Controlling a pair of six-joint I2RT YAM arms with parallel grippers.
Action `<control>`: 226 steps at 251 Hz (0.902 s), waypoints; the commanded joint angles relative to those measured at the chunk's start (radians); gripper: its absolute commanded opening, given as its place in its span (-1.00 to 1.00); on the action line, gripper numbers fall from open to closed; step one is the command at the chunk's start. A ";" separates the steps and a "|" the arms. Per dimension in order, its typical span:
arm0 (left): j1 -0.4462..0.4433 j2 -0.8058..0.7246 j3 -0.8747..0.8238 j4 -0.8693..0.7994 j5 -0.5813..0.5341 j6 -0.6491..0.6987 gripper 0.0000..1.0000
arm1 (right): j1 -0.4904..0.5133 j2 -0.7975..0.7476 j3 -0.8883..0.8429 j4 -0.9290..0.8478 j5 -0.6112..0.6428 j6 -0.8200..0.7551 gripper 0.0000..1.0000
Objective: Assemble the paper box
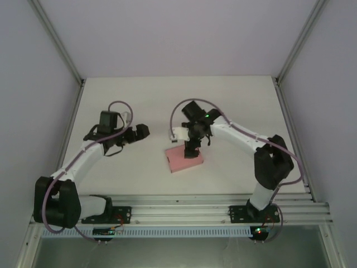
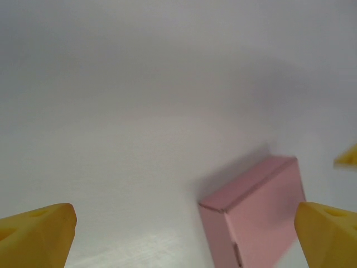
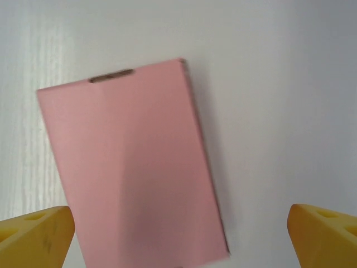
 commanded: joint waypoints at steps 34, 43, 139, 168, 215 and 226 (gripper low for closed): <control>-0.245 0.044 -0.099 0.166 0.157 -0.178 0.99 | -0.191 0.025 0.001 -0.015 -0.164 0.655 1.00; -0.258 0.066 -0.097 0.166 0.149 -0.183 0.95 | -0.211 0.034 -0.011 -0.009 -0.192 0.699 1.00; -0.283 0.275 -0.077 0.293 0.187 -0.212 0.43 | -0.243 0.091 -0.141 0.077 -0.180 0.886 0.99; -0.290 0.324 -0.063 0.340 0.209 -0.228 0.15 | -0.237 0.099 -0.164 0.112 -0.232 0.900 0.77; -0.295 0.397 -0.035 0.395 0.255 -0.247 -0.09 | -0.212 0.145 -0.164 0.121 -0.291 0.920 0.59; -0.295 0.405 -0.026 0.406 0.259 -0.248 -0.22 | -0.214 0.151 -0.164 0.126 -0.315 0.918 0.53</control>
